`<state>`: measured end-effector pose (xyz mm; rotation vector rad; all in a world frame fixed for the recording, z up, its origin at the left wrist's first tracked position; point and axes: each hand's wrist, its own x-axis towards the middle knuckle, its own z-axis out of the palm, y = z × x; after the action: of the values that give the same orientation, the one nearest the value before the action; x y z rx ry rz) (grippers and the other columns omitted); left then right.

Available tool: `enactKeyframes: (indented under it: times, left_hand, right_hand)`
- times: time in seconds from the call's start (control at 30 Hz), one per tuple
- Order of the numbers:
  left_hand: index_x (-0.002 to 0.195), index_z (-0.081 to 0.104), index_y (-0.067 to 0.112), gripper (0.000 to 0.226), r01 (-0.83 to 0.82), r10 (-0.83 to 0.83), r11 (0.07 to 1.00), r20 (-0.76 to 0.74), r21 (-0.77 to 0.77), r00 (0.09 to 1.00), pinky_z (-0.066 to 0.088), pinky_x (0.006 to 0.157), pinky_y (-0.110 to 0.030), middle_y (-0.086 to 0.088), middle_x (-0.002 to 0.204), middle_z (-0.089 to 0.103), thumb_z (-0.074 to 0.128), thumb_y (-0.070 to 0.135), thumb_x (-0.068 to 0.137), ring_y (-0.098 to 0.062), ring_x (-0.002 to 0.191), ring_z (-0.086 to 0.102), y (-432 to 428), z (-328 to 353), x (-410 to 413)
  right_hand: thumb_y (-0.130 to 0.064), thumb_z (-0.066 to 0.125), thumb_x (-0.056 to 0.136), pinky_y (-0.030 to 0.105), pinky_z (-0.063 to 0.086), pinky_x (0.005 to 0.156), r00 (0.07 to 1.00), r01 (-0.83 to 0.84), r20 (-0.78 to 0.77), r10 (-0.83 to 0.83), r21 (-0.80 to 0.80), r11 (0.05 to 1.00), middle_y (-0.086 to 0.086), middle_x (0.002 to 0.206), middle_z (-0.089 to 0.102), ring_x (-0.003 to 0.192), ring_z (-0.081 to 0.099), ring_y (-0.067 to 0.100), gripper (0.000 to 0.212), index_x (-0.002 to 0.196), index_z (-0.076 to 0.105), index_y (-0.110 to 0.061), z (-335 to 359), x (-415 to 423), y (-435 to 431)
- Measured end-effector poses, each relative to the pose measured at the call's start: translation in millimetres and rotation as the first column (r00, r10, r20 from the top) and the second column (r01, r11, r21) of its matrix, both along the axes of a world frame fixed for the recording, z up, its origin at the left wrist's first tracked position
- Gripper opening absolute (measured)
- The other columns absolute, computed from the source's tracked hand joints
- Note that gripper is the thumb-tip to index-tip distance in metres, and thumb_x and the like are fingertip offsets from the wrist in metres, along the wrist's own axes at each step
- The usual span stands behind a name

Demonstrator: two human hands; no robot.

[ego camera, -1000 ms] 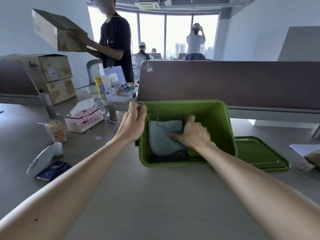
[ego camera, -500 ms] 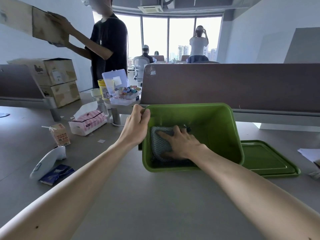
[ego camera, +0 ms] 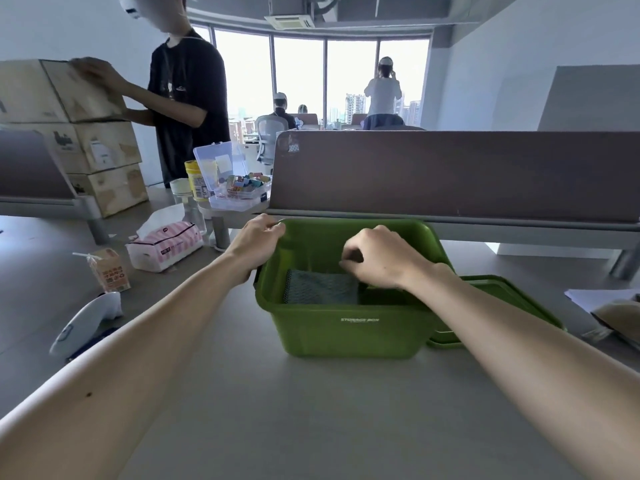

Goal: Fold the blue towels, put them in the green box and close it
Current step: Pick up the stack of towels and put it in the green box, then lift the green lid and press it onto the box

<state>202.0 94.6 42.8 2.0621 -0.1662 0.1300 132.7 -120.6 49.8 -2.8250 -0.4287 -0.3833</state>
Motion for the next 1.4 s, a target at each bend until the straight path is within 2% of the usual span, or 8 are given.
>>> enactKeyframes:
  times: [0.1,0.4,0.47,0.57,0.8,1.0,1.13,1.4]
  left_hand:
    - [0.111,0.061,0.016,0.026,-0.014,0.016,0.999,-0.045,0.037,0.999,0.052,0.092,-0.053,-0.015,0.109,0.066,0.05,0.036,0.098,-0.037,0.103,0.064,0,0,4]
    - [0.081,0.069,0.007,0.034,-0.081,0.097,0.899,-0.014,0.431,0.995,0.055,0.064,-0.033,-0.012,0.089,0.07,0.057,0.037,0.092,-0.025,0.077,0.066,-1,4,16]
    - [0.072,0.061,0.011,0.038,-0.148,0.104,0.829,0.112,0.539,0.988,0.055,0.07,-0.036,-0.012,0.091,0.068,0.054,0.047,0.085,-0.026,0.077,0.064,-6,9,17]
    - [0.086,0.059,0.017,0.021,-0.268,0.077,0.863,0.413,0.428,0.907,0.05,0.079,-0.038,0.0,0.098,0.058,0.06,0.038,0.087,-0.021,0.088,0.057,-37,23,2]
    - [0.074,0.059,0.016,0.024,0.165,-0.4,0.903,0.637,0.396,0.66,0.052,0.065,-0.03,0.007,0.073,0.061,0.06,0.031,0.093,-0.011,0.066,0.057,-169,28,-90]
    - [0.074,0.06,0.013,0.026,0.308,-0.646,0.735,0.483,0.605,0.591,0.044,0.058,-0.033,0.0,0.072,0.06,0.06,0.031,0.093,-0.022,0.064,0.055,-246,-34,-138]
    - [0.094,0.067,0.011,0.016,0.334,-0.652,0.679,0.328,0.654,0.684,0.052,0.076,-0.039,-0.005,0.095,0.066,0.063,0.027,0.091,-0.026,0.088,0.062,-273,-64,-137]
    - [0.109,0.065,0.01,0.031,0.255,-0.52,0.539,0.079,0.803,0.85,0.051,0.09,-0.042,-0.012,0.118,0.063,0.066,0.036,0.092,-0.033,0.111,0.061,-285,-101,-110]
  right_hand:
    - [-0.031,0.063,0.089,0.037,0.056,0.079,0.998,0.047,0.03,-0.048,0.011,0.999,-0.002,0.089,0.075,0.084,0.067,0.021,0.017,0.09,0.077,-0.022,2,-7,-17]
    - [-0.021,0.064,0.089,0.019,0.046,0.062,0.991,0.027,0.117,-0.059,0.261,0.965,-0.008,0.068,0.071,0.066,0.065,0.01,0.018,0.076,0.075,-0.016,5,-33,-66]
    - [-0.021,0.064,0.09,0.019,0.046,0.061,0.987,0.012,0.148,-0.055,0.28,0.96,-0.008,0.069,0.071,0.064,0.064,0.008,0.018,0.076,0.075,-0.017,4,-39,-76]
    - [-0.02,0.062,0.092,0.017,0.045,0.06,0.968,-0.004,0.24,-0.078,0.324,0.946,-0.008,0.072,0.07,0.064,0.062,0.005,0.016,0.081,0.072,-0.015,4,-48,-93]
    - [-0.023,0.053,0.094,0.03,0.05,0.062,0.914,0.256,0.217,-0.342,0.346,0.903,-0.011,0.068,0.062,0.064,0.06,0.01,0.018,0.077,0.059,-0.021,-20,-73,-153]
    - [-0.014,0.054,0.087,0.029,0.037,0.054,0.893,0.443,-0.03,-0.449,0.234,0.865,-0.006,0.067,0.054,0.065,0.052,0.02,0.026,0.064,0.049,-0.025,-58,-105,-203]
    - [-0.017,0.06,0.09,0.032,0.051,0.075,0.875,0.484,-0.091,-0.476,0.134,0.865,0.002,0.096,0.069,0.09,0.065,0.025,0.016,0.099,0.073,-0.02,-86,-117,-226]
    - [-0.025,0.063,0.092,0.038,0.046,0.1,0.873,0.477,-0.183,-0.453,0.117,0.871,0.005,0.132,0.059,0.121,0.057,0.026,0.035,0.126,0.063,-0.023,-107,-119,-248]
